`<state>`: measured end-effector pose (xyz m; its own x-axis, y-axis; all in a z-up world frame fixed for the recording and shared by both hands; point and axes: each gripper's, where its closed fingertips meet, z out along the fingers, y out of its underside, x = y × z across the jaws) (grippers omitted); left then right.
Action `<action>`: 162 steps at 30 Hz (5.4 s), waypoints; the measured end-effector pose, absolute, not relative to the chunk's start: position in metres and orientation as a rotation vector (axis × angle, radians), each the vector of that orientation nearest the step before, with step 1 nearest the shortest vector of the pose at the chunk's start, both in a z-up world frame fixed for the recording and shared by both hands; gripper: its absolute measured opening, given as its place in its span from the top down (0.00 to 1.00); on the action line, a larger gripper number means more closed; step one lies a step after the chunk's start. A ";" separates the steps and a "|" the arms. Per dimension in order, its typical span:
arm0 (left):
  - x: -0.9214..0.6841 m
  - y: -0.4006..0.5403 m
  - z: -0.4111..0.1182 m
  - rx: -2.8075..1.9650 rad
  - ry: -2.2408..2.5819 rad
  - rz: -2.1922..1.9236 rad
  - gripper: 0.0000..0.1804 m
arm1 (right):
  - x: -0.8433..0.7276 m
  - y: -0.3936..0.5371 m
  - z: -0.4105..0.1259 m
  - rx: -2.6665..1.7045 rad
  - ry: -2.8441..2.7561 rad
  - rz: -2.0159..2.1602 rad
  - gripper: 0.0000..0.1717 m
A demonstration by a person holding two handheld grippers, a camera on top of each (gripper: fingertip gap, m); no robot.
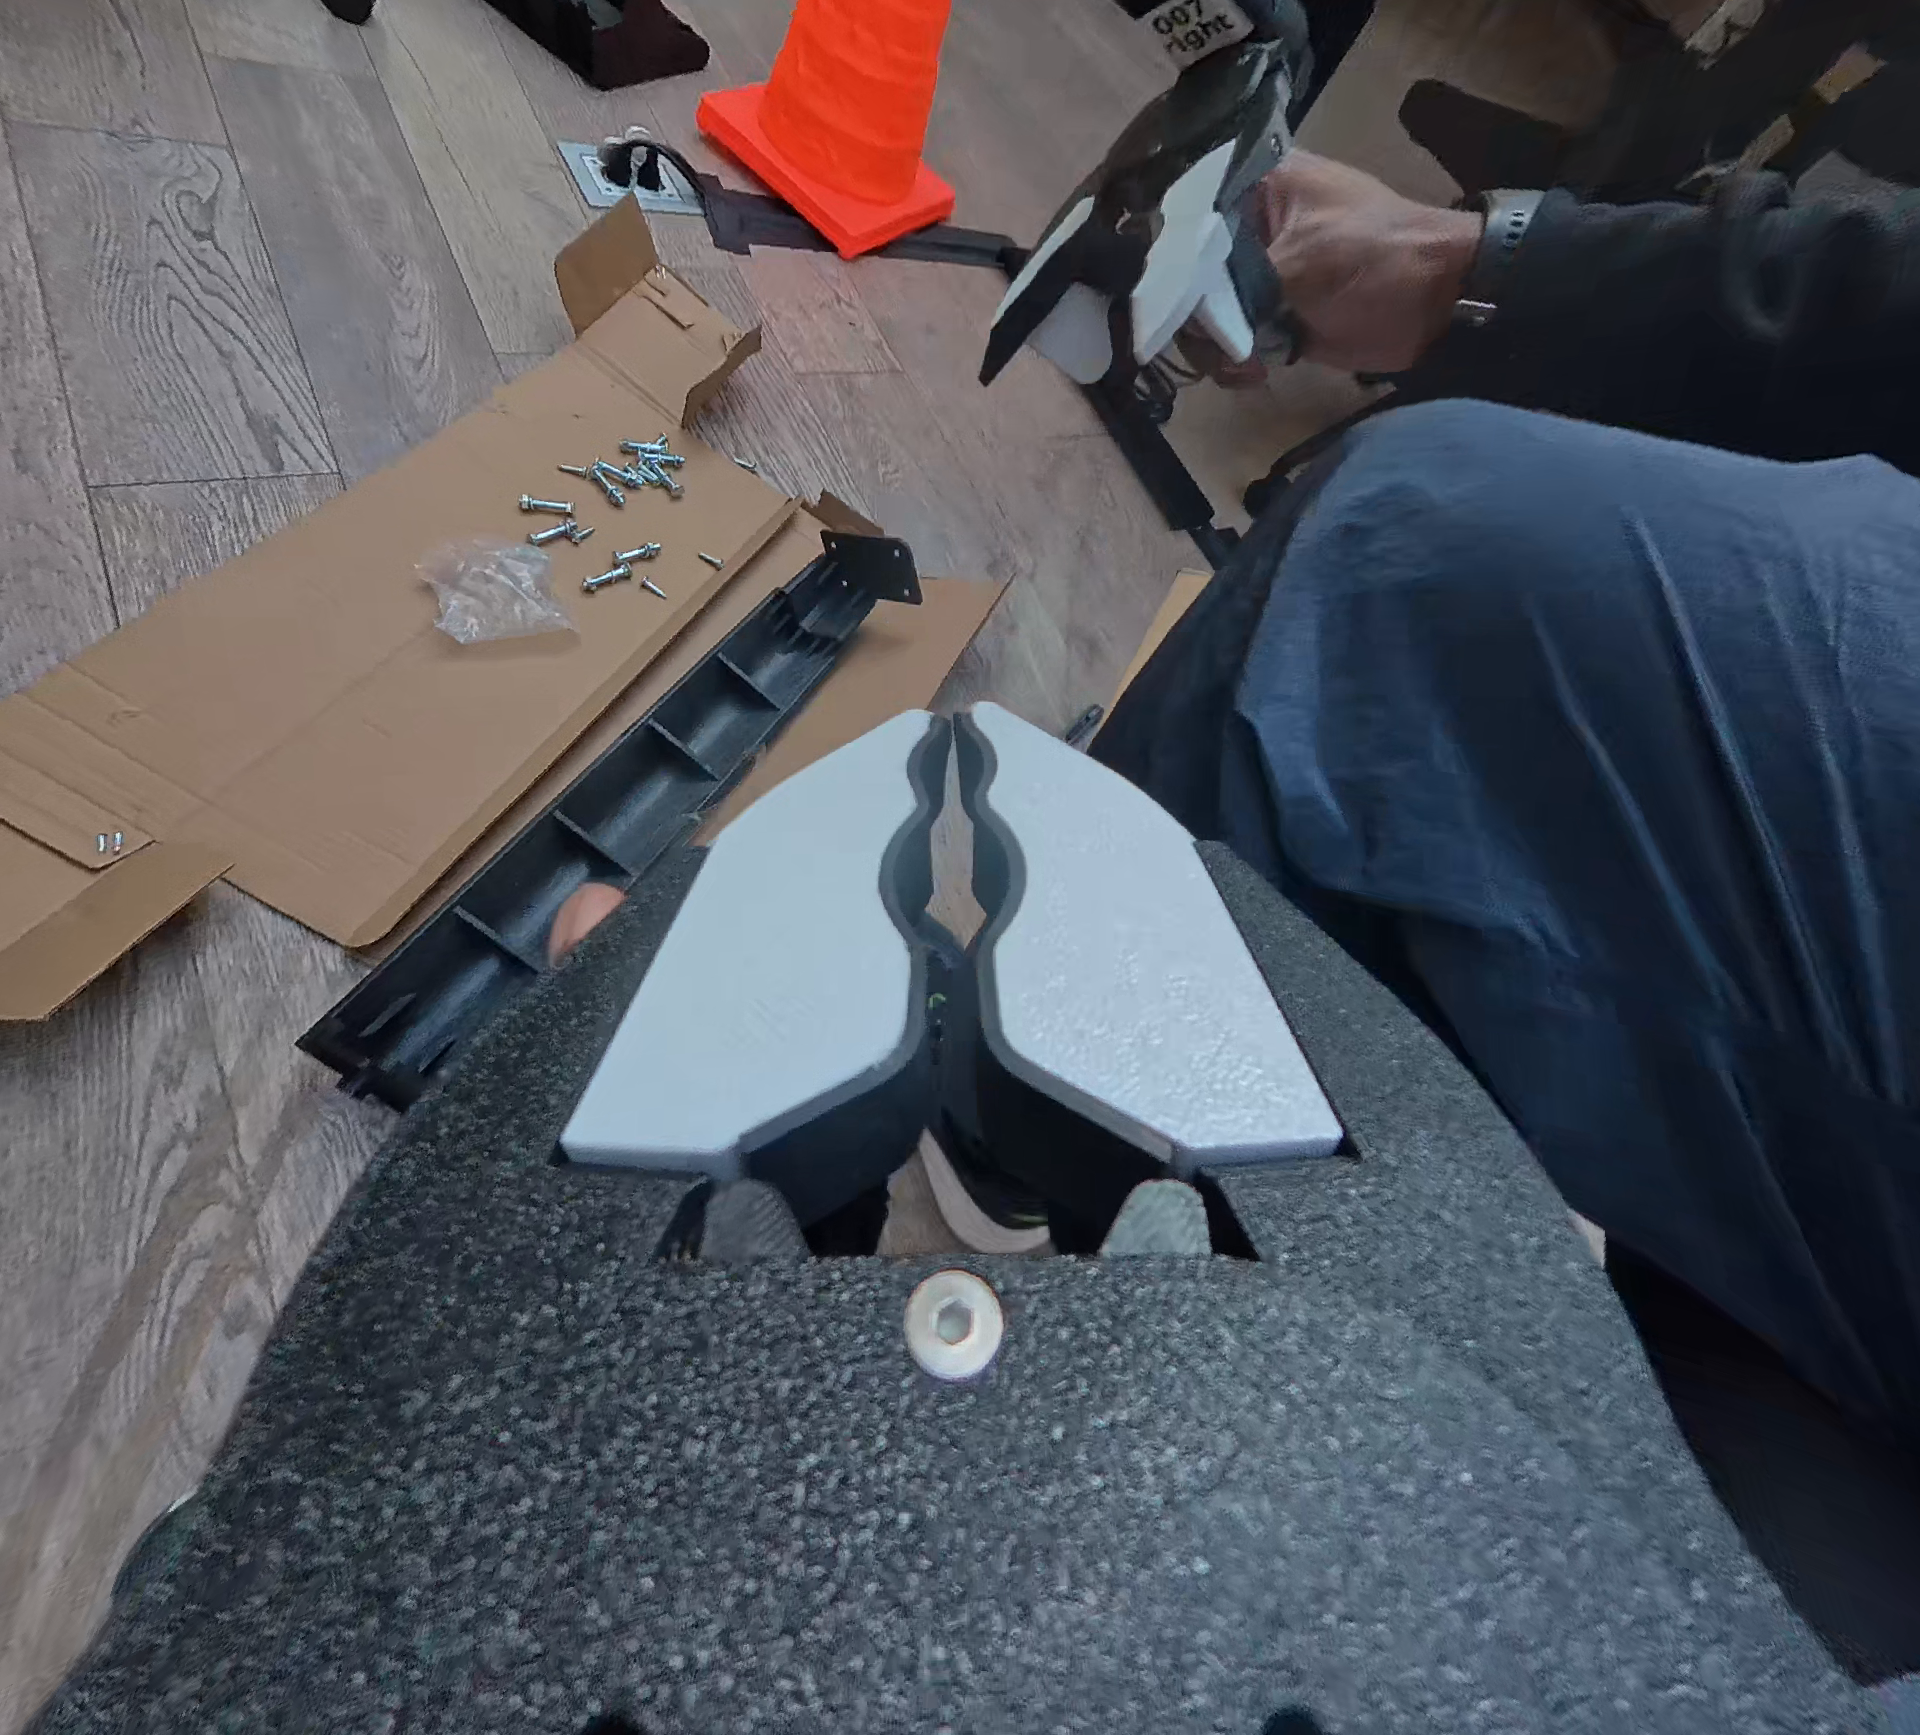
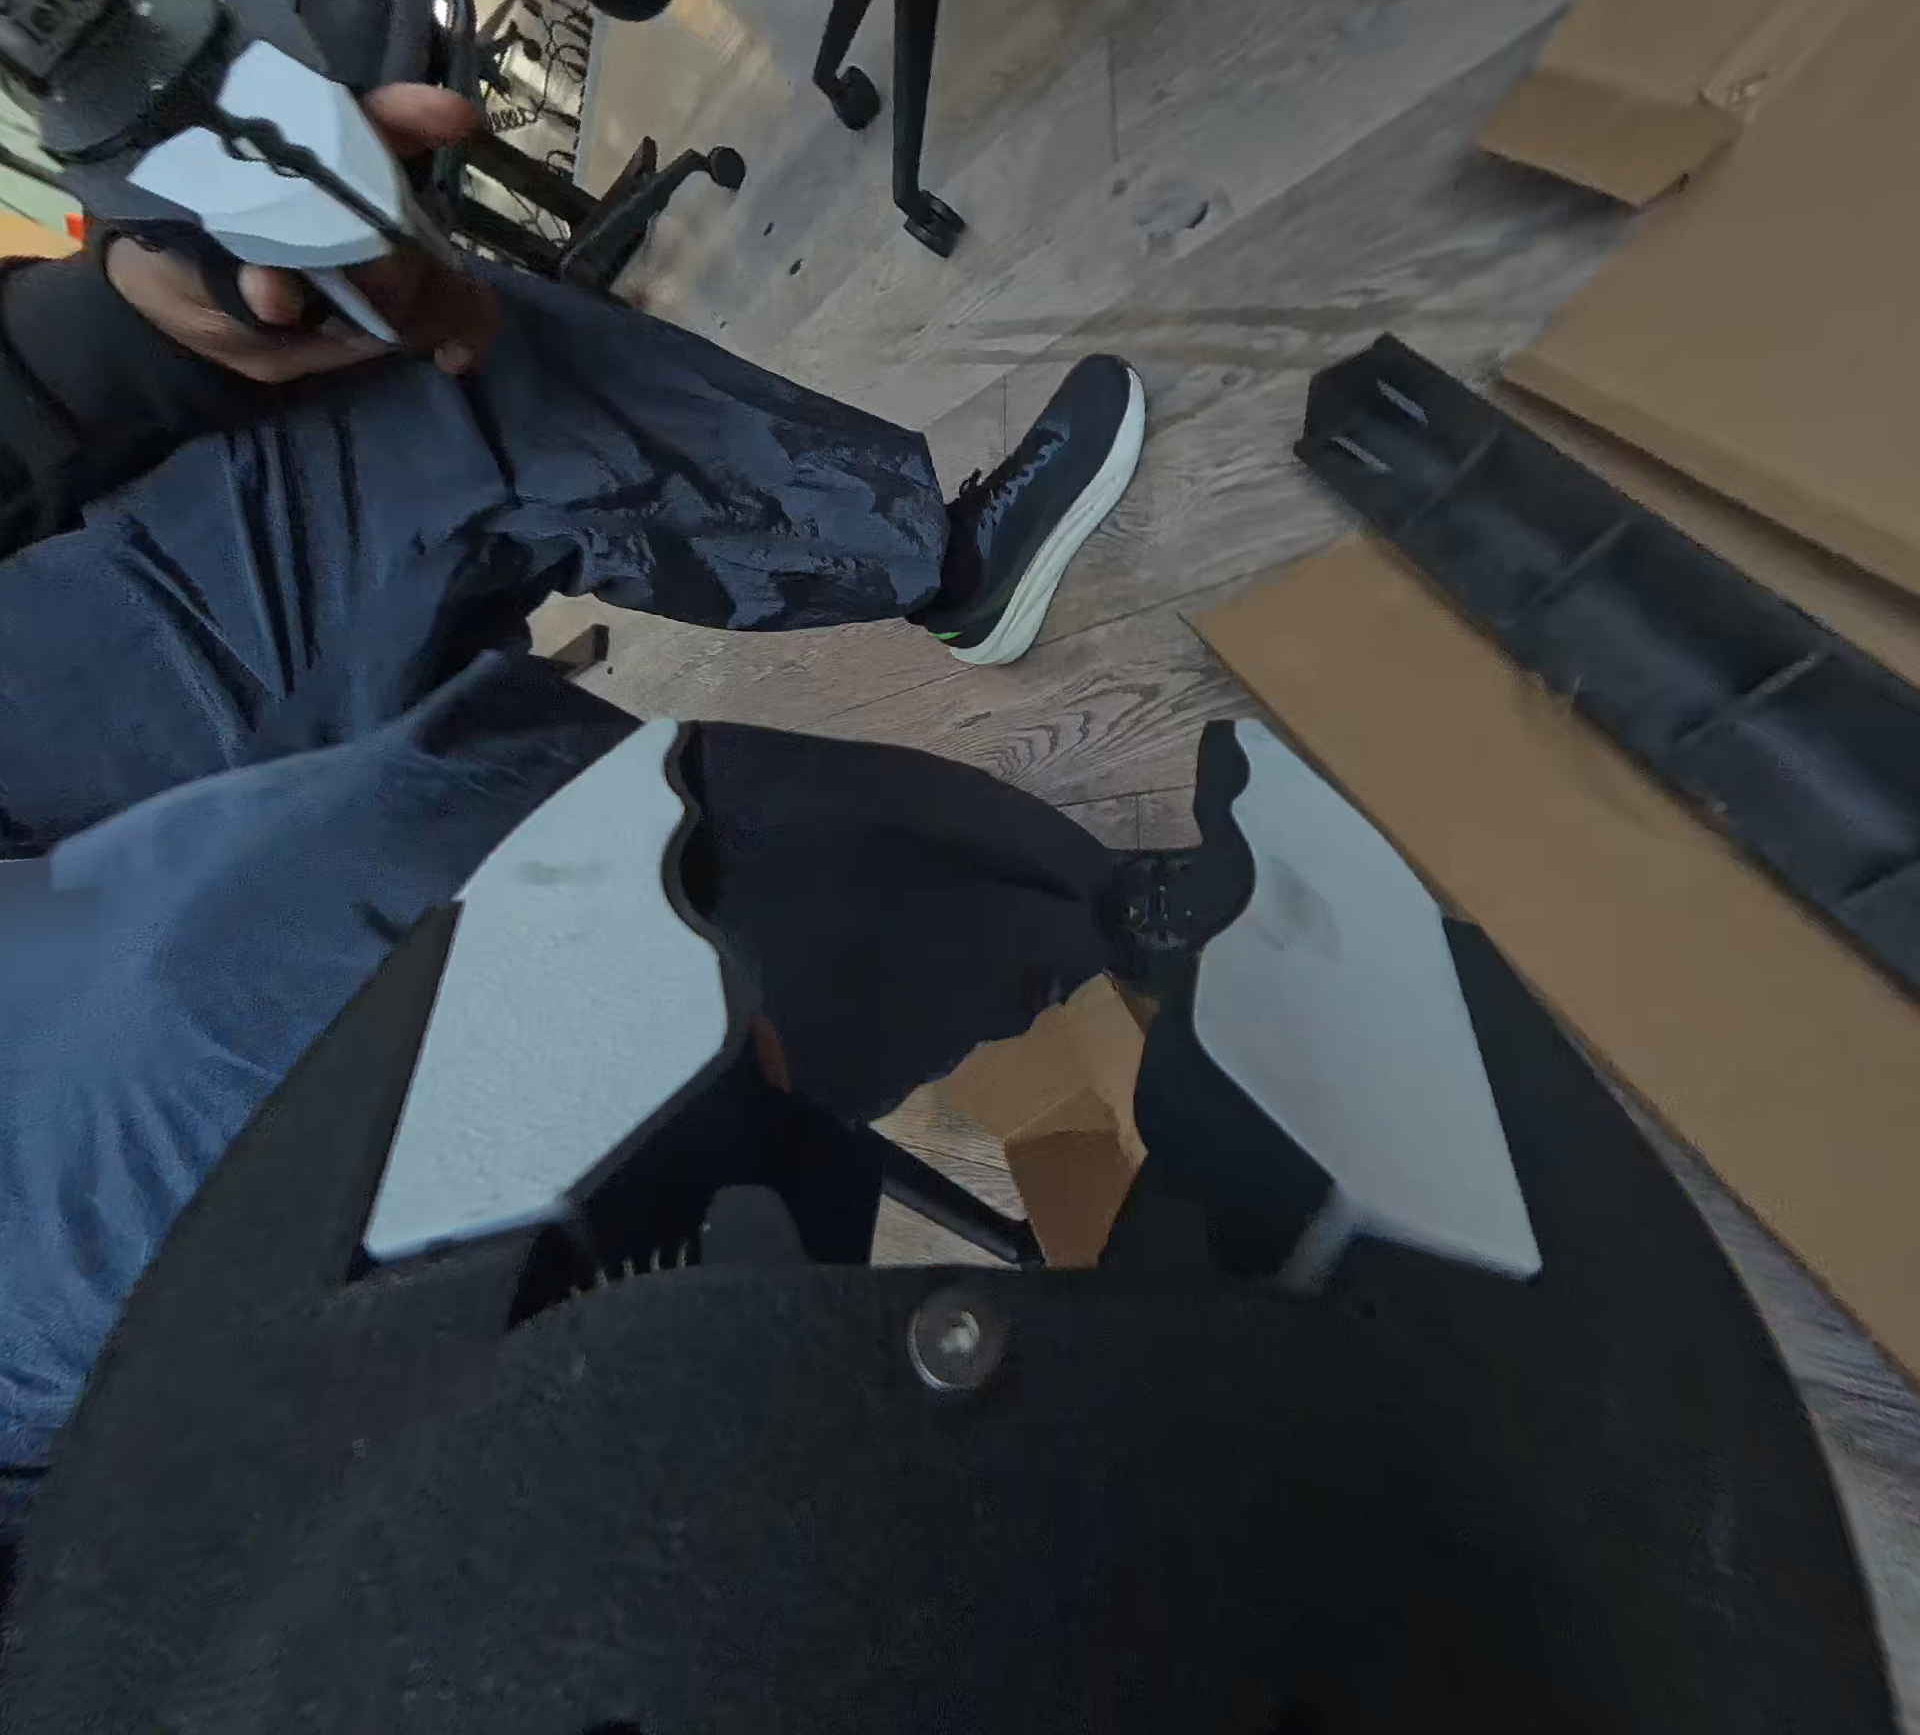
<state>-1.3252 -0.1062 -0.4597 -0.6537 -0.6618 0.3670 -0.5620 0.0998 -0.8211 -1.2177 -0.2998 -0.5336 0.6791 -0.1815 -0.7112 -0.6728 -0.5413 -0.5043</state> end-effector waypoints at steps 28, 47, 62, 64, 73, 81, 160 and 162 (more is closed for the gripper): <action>-1.401 -0.047 -0.513 -1.404 2.391 -1.355 0.96 | -1.280 -0.333 -0.974 -3.615 0.113 0.439 0.16; -1.409 -0.016 -0.503 -1.530 2.276 -1.468 0.99 | -1.271 -0.316 -0.989 -3.726 0.181 0.379 0.22; -1.410 -0.023 -0.495 -1.541 2.263 -1.542 1.00 | -1.253 -0.311 -0.993 -3.758 0.098 0.259 0.37; -1.410 -0.025 -0.493 -1.544 2.258 -1.556 1.00 | -1.253 -0.310 -0.995 -3.736 0.161 0.216 0.36; -1.418 -0.026 -0.495 -1.564 2.238 -1.563 1.00 | -1.251 -0.310 -0.995 -3.717 0.121 0.189 0.40; -1.434 -0.019 -0.507 -1.617 2.232 -1.524 1.00 | -1.264 -0.327 -1.005 -3.778 0.240 0.374 0.16; -1.639 -0.022 -0.408 -1.841 1.167 -1.974 1.00 | -1.606 -0.056 -0.907 -2.784 -1.806 0.150 0.90; -1.651 -0.007 -0.418 -1.861 1.165 -1.893 1.00 | -1.620 -0.044 -0.908 -2.756 -1.863 0.156 0.90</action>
<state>-1.6509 -0.0073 -0.4177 -0.1586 -0.6651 0.7297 -0.3519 -0.6525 -0.6712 -1.6203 -0.0443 -0.9083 0.3756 0.9088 -0.1818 0.9264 -0.3622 0.1032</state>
